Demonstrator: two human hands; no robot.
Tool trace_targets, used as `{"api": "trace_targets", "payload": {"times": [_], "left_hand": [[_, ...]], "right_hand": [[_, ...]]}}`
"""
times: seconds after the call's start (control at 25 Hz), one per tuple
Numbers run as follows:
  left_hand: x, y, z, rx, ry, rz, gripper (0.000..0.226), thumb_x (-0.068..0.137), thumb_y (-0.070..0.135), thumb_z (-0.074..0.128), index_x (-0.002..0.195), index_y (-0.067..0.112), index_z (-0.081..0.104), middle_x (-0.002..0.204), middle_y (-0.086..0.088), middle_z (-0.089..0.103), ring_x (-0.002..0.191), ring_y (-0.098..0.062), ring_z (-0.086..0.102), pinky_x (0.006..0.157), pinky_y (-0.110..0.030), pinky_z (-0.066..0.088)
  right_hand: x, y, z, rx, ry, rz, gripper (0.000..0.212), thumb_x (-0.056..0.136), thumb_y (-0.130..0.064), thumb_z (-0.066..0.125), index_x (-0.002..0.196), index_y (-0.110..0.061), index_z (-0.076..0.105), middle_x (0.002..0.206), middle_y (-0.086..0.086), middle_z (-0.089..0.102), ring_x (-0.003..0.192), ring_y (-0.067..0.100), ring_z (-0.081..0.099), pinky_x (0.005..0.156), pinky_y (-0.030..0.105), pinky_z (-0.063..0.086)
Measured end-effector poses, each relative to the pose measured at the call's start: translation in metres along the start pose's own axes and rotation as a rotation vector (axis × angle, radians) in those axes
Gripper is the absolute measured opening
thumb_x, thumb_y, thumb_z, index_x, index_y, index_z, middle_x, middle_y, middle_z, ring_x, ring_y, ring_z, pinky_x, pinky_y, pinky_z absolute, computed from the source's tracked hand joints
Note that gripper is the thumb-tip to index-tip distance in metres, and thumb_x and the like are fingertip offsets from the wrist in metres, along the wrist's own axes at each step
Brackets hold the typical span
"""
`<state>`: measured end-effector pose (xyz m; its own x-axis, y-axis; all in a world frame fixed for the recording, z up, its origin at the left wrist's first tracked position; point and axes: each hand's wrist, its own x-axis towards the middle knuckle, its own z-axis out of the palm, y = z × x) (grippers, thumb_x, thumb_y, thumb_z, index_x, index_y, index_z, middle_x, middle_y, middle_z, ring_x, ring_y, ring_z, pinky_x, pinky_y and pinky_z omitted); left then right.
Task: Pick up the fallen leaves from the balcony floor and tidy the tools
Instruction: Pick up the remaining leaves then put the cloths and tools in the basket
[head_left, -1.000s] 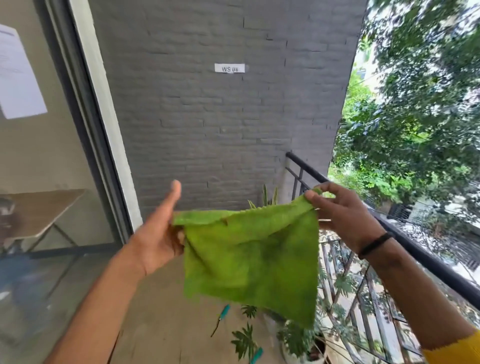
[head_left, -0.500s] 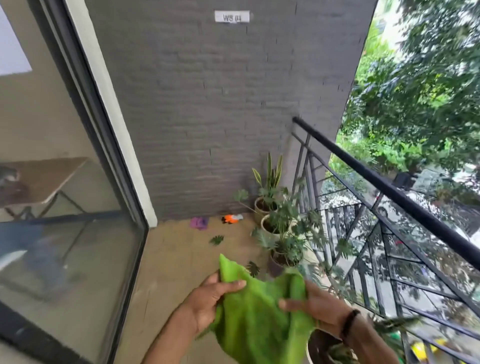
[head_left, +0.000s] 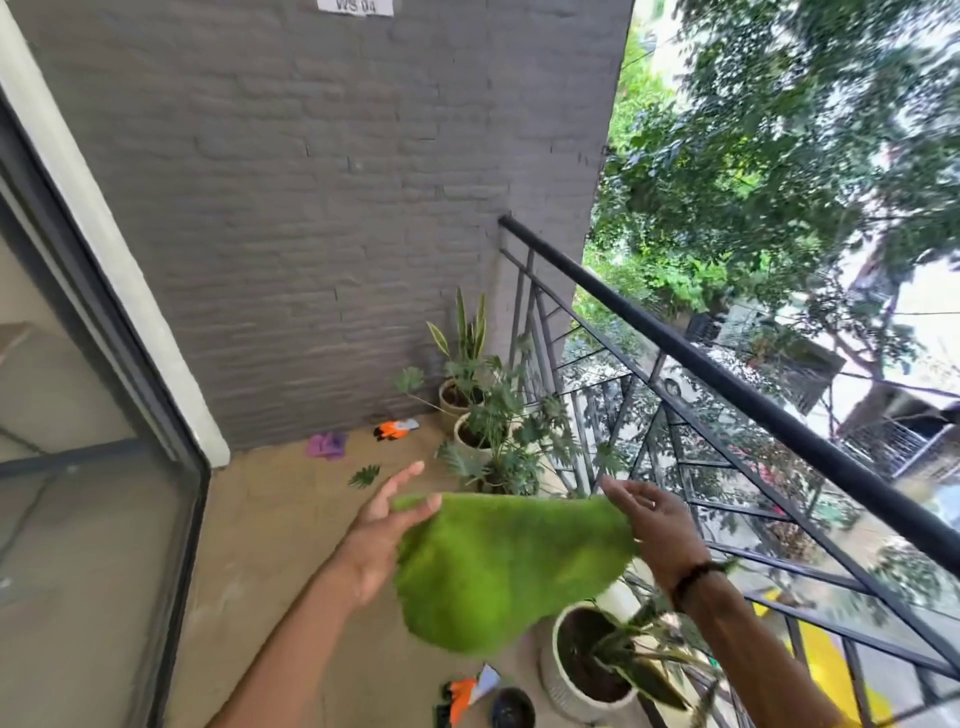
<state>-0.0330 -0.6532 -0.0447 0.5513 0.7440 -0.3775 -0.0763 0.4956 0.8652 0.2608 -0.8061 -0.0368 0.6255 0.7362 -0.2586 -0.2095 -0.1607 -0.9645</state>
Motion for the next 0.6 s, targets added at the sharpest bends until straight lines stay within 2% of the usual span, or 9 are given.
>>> {"api": "trace_targets", "payload": {"times": [0.08,0.16,0.2,0.28,0.36,0.44,0.52,0.6], "left_hand": [[0.004,0.020,-0.006,-0.038,-0.116,0.020,0.072,0.068,0.010,0.090,0.133,0.026,0.063,0.125,-0.020,0.069,0.113,-0.034,0.068,0.097,-0.047,0.054],[0.004,0.035,-0.011,0.086,-0.163,0.046,0.072,0.063,0.006,0.094,0.128,0.021,0.067,0.127,-0.018,0.068,0.118,-0.035,0.065,0.105,-0.050,0.049],[0.005,0.044,-0.014,0.256,-0.130,0.117,0.066,0.065,0.006,0.093,0.124,0.021,0.070,0.125,-0.015,0.070,0.116,-0.032,0.067,0.101,-0.047,0.053],[0.010,0.068,-0.019,0.692,0.031,0.322,0.052,0.069,0.012,0.091,0.115,0.026,0.074,0.114,-0.004,0.074,0.101,-0.020,0.072,0.087,-0.032,0.059],[0.019,0.094,-0.020,0.887,0.123,0.440,0.040,0.073,0.022,0.090,0.109,0.029,0.074,0.101,0.002,0.077,0.085,-0.011,0.073,0.074,-0.030,0.060],[0.024,0.119,-0.014,0.905,0.184,0.442,0.028,0.077,0.027,0.087,0.102,0.030,0.074,0.088,0.006,0.076,0.074,-0.007,0.069,0.062,-0.026,0.055],[0.032,0.143,-0.007,0.876,0.256,0.433,0.021,0.079,0.030,0.086,0.097,0.026,0.077,0.084,0.009,0.072,0.075,-0.007,0.065,0.067,-0.023,0.050],[0.033,0.164,0.003,0.684,0.256,0.370,0.014,0.082,0.025,0.084,0.094,0.021,0.078,0.083,0.004,0.073,0.078,-0.011,0.066,0.074,-0.025,0.052]], "right_hand": [[-0.001,-0.016,-0.001,0.062,-0.189,-0.004,0.047,0.075,-0.012,0.082,0.120,-0.010,0.068,0.114,0.012,0.074,0.101,0.029,0.071,0.086,0.047,0.058],[0.004,-0.028,0.001,-0.018,-0.297,-0.033,0.067,0.067,0.002,0.086,0.127,-0.019,0.066,0.120,0.010,0.071,0.109,0.032,0.069,0.092,0.055,0.056],[0.009,-0.033,0.003,-0.121,-0.292,-0.065,0.070,0.064,0.003,0.088,0.126,-0.022,0.066,0.118,0.009,0.072,0.108,0.032,0.069,0.091,0.055,0.057],[0.014,-0.046,0.008,-0.254,-0.256,-0.121,0.057,0.064,-0.002,0.088,0.117,-0.017,0.070,0.111,0.010,0.074,0.103,0.031,0.071,0.088,0.048,0.059],[0.017,-0.063,0.014,-0.310,-0.213,-0.189,0.041,0.067,-0.008,0.085,0.106,-0.008,0.072,0.106,0.012,0.075,0.098,0.029,0.071,0.077,0.037,0.061],[0.020,-0.082,0.022,-0.336,-0.158,-0.261,0.034,0.072,-0.011,0.083,0.104,-0.006,0.072,0.106,0.012,0.073,0.096,0.027,0.069,0.074,0.032,0.058],[0.030,-0.098,0.027,-0.238,-0.128,-0.241,0.033,0.076,-0.010,0.081,0.107,-0.004,0.071,0.107,0.014,0.072,0.097,0.029,0.069,0.077,0.035,0.059],[0.042,-0.111,0.031,-0.099,-0.129,-0.169,0.030,0.078,-0.004,0.079,0.106,-0.001,0.070,0.108,0.020,0.070,0.097,0.033,0.067,0.081,0.040,0.062]]}}
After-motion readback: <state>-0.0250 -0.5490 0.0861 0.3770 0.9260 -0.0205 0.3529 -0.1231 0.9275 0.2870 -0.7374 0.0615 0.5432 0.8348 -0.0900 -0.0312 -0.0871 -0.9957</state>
